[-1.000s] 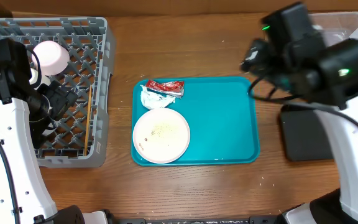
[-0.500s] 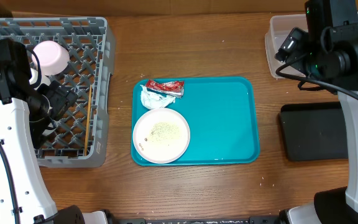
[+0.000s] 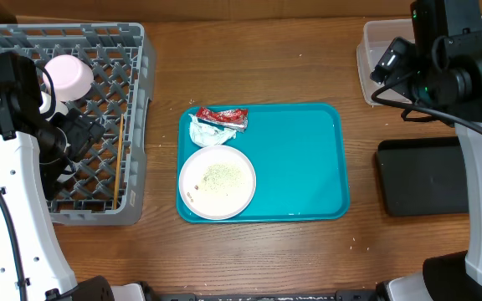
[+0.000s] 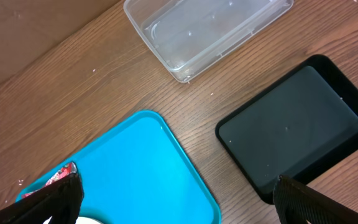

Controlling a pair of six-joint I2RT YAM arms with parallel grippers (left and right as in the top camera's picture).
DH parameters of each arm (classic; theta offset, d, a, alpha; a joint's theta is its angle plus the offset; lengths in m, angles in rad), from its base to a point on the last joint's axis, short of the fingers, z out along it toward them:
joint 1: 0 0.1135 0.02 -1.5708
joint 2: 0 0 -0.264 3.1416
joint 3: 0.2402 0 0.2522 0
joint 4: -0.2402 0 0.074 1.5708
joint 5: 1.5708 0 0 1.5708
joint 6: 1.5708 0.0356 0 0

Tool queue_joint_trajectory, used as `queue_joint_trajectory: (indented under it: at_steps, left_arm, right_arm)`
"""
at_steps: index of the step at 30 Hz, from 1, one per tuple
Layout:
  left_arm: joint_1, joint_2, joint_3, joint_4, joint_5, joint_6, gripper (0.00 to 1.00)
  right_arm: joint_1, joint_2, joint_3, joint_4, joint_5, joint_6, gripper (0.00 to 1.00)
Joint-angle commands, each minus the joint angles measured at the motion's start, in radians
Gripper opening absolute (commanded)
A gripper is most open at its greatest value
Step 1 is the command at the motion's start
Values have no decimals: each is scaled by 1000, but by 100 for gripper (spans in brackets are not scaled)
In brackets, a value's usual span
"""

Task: Sort waste into correct bins and load items into the dishwasher
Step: 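Move the left gripper from the rack to the white plate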

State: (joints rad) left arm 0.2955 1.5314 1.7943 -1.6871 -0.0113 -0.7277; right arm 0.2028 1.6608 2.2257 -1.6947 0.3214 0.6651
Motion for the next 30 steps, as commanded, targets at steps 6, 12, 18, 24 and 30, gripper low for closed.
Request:
queue_joint_trajectory:
  at_steps: [6, 12, 18, 24, 30]
  left_arm:
    - [3, -2, 19, 11, 121, -21, 100]
    - [3, -2, 19, -2, 146, -20, 100]
    - [-35, -2, 16, 5, 463, 304, 100]
    - [-293, -2, 16, 17, 480, 477, 100]
    - [-592, 16, 15, 120, 197, 335, 100]
  right_arm:
    - [-14, 2, 3, 1, 70, -122, 100]
    - [-144, 2, -2, 1, 44, -124, 100]
    - [-298, 2, -2, 1, 50, -124, 100]
    - [-429, 2, -2, 13, 149, -123, 100]
    - [-456, 2, -2, 13, 149, -123, 100]
